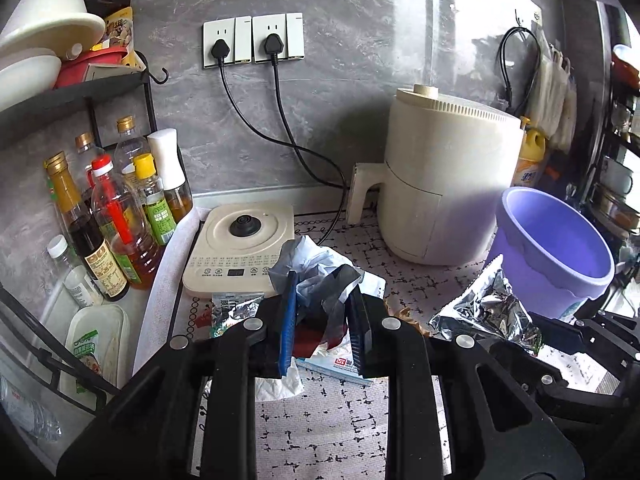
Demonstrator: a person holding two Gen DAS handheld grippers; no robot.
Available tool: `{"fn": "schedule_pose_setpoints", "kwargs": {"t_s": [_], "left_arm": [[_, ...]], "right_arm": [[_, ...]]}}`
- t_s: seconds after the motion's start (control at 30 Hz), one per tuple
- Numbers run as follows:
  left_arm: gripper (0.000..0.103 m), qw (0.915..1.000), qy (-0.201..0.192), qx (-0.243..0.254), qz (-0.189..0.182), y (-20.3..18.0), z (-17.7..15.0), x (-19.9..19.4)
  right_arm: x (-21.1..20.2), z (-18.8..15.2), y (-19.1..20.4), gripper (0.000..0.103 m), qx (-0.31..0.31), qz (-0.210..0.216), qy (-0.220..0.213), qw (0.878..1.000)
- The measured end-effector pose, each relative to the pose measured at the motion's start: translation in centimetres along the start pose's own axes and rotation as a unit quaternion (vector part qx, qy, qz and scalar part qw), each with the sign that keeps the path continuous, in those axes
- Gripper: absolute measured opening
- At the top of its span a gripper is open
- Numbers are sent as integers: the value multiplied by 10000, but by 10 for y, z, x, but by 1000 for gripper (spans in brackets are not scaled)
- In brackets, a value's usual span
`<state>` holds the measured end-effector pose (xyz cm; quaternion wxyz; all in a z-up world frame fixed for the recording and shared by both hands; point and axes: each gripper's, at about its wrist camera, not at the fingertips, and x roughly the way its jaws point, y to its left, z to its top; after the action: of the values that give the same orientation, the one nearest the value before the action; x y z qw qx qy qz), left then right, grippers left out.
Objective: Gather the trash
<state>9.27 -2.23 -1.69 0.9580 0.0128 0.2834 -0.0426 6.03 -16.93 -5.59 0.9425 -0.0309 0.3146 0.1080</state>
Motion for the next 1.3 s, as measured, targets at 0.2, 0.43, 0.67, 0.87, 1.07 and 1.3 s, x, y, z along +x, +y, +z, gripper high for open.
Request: {"fn": "schedule_pose_setpoints", "kwargs": {"t_s": [0.2, 0.43, 0.67, 0.87, 1.07, 1.3], "left_arm": [[23, 9993, -280, 58, -240, -12, 22, -5], [23, 9968, -495, 187, -599, -33, 40, -2], [23, 9928, -547, 340, -1013, -57, 49, 8], [23, 9875, -573, 491, -1385, -76, 56, 16], [23, 9807, -581, 674, -1742, -97, 63, 23], [23, 9725, -490, 807, -2128, -118, 64, 32]], "right_arm": [[-20, 18, -16, 33, 153, -282, -331, 9989], [-36, 29, -37, 33, 434, -639, -574, 9954], [-42, 28, -61, 33, 796, -1055, -609, 9894], [-51, 25, -81, 34, 1092, -1468, -694, 9807], [-53, 21, -102, 58, 1509, -1960, -828, 9654], [-65, 4, -114, 62, 1810, -2266, -696, 9545]]}}
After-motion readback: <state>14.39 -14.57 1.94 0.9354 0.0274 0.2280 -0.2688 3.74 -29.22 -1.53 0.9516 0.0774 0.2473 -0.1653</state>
